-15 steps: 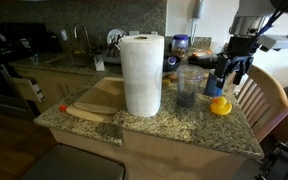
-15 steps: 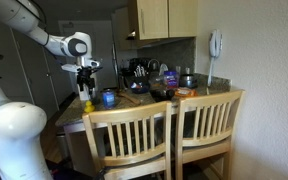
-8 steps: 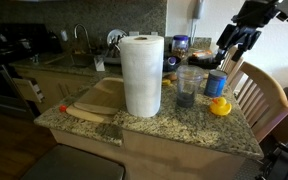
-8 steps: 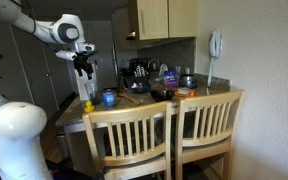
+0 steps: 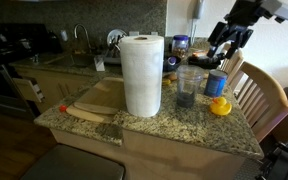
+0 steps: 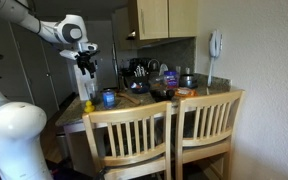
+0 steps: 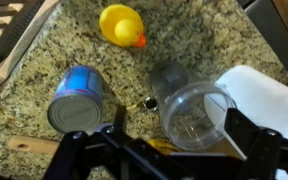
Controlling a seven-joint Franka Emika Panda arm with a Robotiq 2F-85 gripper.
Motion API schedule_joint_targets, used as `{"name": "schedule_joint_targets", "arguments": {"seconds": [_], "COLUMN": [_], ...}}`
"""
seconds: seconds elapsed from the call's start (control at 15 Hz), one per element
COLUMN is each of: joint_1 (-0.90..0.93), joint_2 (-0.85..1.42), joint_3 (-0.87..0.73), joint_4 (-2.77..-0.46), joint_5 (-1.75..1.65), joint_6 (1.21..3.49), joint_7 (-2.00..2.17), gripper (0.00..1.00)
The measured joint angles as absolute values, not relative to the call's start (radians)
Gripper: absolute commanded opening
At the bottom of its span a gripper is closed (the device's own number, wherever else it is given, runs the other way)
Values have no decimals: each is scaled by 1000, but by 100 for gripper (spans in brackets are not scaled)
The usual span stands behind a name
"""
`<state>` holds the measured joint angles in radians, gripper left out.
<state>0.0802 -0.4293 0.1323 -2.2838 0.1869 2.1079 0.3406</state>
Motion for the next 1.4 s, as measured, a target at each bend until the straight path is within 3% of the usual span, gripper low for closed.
{"name": "schedule_joint_targets", "arguments": {"seconds": [0.47,1.0,1.4], "joint_1": [7,18,24], "joint_2": [-120,-101,214], "joint_3": [130,127,64], "joint_4": [-1936,-1916,-1608], "joint_5": [17,-35,-88], "joint_6": [2290,2289,2292], "joint_7": [641,732,943], "gripper": [100,100,100]}}
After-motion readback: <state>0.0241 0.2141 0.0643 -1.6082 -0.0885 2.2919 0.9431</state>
